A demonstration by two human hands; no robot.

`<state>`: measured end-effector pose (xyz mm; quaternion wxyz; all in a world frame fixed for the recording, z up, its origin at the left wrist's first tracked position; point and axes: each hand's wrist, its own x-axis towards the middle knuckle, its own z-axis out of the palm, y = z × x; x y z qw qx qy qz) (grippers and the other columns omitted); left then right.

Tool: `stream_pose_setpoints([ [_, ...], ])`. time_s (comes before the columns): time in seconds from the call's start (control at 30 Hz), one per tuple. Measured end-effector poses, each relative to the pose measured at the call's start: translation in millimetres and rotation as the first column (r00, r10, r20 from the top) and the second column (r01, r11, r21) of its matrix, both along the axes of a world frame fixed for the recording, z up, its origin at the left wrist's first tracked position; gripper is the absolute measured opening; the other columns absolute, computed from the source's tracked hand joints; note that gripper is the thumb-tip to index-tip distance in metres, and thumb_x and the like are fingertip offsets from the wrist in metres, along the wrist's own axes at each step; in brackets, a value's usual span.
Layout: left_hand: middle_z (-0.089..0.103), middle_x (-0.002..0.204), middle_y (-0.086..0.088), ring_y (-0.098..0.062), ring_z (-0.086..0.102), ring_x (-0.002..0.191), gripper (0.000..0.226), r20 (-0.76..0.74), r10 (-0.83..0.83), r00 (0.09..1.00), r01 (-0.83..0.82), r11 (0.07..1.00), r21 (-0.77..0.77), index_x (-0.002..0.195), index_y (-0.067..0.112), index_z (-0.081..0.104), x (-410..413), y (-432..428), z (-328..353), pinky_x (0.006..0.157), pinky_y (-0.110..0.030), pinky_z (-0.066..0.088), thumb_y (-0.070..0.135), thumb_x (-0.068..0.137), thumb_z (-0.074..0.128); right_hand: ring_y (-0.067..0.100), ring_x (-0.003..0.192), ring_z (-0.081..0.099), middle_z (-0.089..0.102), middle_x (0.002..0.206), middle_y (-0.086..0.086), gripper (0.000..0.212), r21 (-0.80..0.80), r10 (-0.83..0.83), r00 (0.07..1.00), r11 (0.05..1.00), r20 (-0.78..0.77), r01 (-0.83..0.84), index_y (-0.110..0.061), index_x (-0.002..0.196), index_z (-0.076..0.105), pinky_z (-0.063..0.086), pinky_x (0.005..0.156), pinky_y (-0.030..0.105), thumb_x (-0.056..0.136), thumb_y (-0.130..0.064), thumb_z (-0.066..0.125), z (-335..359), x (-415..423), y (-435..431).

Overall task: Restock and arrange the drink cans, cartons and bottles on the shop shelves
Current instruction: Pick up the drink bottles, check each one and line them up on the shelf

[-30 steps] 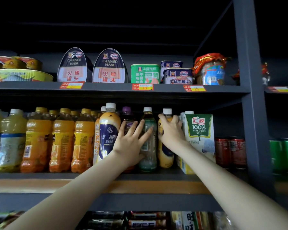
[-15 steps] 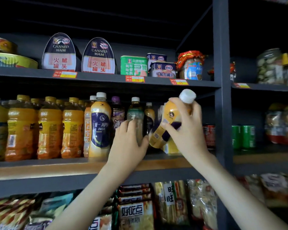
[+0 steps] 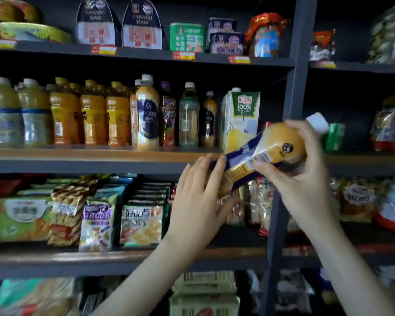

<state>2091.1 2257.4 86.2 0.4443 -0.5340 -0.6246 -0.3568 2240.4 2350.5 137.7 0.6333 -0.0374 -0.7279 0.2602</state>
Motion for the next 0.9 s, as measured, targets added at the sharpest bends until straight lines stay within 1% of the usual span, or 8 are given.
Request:
stream_pose_setpoints([
  [0.13, 0.062, 0.115, -0.007, -0.029, 0.064, 0.097, 0.073, 0.272, 0.062, 0.96, 0.025, 0.952, -0.305, 0.138, 0.008, 0.041, 45.6, -36.0, -51.5, 0.072, -0.033, 0.051, 0.05, 0.082, 0.061, 0.008, 0.11, 0.055, 0.048, 0.128, -0.003, 0.064, -0.062, 0.152, 0.959, 0.988, 0.24, -0.141, -0.044, 0.12, 0.05, 0.05, 0.084, 0.021, 0.069, -0.025, 0.084, -67.9, 23.4, -20.9],
  [0.23, 0.064, 0.112, 0.0, -0.024, 0.063, 0.098, 0.068, 0.527, 0.234, 0.817, 0.111, 0.833, -0.542, 0.137, 0.021, 0.039, 70.0, -67.2, -100.3, 0.075, -0.031, 0.048, 0.052, 0.083, 0.066, -0.005, 0.116, 0.045, 0.04, 0.131, -0.017, 0.071, -0.147, 0.188, 0.886, 0.98, 0.424, -0.137, -0.055, 0.122, 0.044, 0.04, 0.089, 0.007, 0.07, -0.028, 0.084, -122.1, 33.1, -35.4],
  [0.4, 0.067, 0.083, 0.01, -0.013, 0.065, 0.082, 0.032, 0.845, 0.303, 0.441, 0.365, 0.799, -0.477, 0.096, 0.029, 0.061, 94.4, -107.1, -174.7, 0.073, -0.03, 0.052, 0.045, 0.074, 0.078, 0.004, 0.138, 0.016, 0.022, 0.148, -0.011, 0.072, -0.1, 0.126, 0.697, 0.992, 0.706, -0.078, -0.044, 0.144, 0.024, 0.022, 0.111, 0.026, 0.084, -0.039, 0.064, -210.1, 50.2, -56.9],
  [0.53, 0.073, 0.086, 0.005, -0.015, 0.069, 0.086, 0.017, 0.944, 0.331, 0.015, 0.543, 0.79, -0.286, 0.087, 0.027, 0.068, 96.9, -133.3, -211.3, 0.087, -0.04, 0.056, 0.035, 0.077, 0.079, -0.005, 0.141, -0.023, -0.012, 0.157, -0.018, 0.084, 0.054, 0.036, 0.45, 0.981, 0.893, -0.184, -0.05, 0.145, 0.013, 0.022, 0.109, 0.029, 0.093, 0.002, 0.054, -270.7, 76.8, -80.8],
  [0.6, 0.074, 0.091, -0.002, -0.017, 0.07, 0.087, 0.021, 0.931, 0.354, -0.088, 0.597, 0.767, -0.235, 0.092, 0.021, 0.068, 94.9, -145.3, -215.5, 0.086, -0.04, 0.057, 0.033, 0.079, 0.078, 0.003, 0.143, -0.025, -0.017, 0.157, -0.018, 0.096, 0.129, -0.011, 0.386, 0.951, 0.923, -0.281, -0.047, 0.149, 0.008, 0.021, 0.111, 0.031, 0.088, 0.006, 0.059, -290.6, 81.1, -92.7],
  [0.7, 0.074, 0.089, -0.002, -0.013, 0.07, 0.083, 0.016, 0.922, 0.366, -0.122, 0.681, 0.707, -0.191, 0.092, 0.018, 0.067, 93.5, -159.1, -214.3, 0.077, -0.028, 0.057, 0.029, 0.082, 0.075, 0.018, 0.15, -0.004, 0.009, 0.16, -0.003, 0.09, 0.323, -0.116, 0.526, 0.891, 0.842, -0.32, -0.027, 0.154, 0.016, -0.001, 0.121, 0.044, 0.085, -0.003, 0.067, -313.9, 70.1, -107.8],
  [0.83, 0.074, 0.093, -0.004, -0.016, 0.071, 0.088, 0.033, 0.927, 0.365, -0.084, 0.726, 0.66, -0.194, 0.097, 0.016, 0.067, 87.4, -172.2, -208.3, 0.086, -0.033, 0.056, 0.043, 0.079, 0.074, 0.022, 0.145, 0.024, 0.037, 0.148, 0.007, 0.053, 0.413, -0.126, 0.7, 0.874, 0.703, -0.258, -0.011, 0.142, 0.036, 0.013, 0.121, 0.048, 0.093, -0.009, 0.055, -320.2, 58.5, -117.8],
  [0.9, 0.073, 0.096, -0.004, -0.017, 0.07, 0.09, 0.044, 0.936, 0.332, -0.115, 0.725, 0.672, -0.149, 0.096, 0.019, 0.065, 80.9, -178.9, -202.1, 0.088, -0.034, 0.056, 0.057, 0.074, 0.065, 0.02, 0.143, 0.03, 0.045, 0.144, 0.009, 0.056, 0.276, -0.022, 0.693, 0.926, 0.721, -0.258, -0.006, 0.138, 0.043, 0.017, 0.121, 0.039, 0.088, -0.016, 0.067, -317.1, 56.6, -121.5],
])
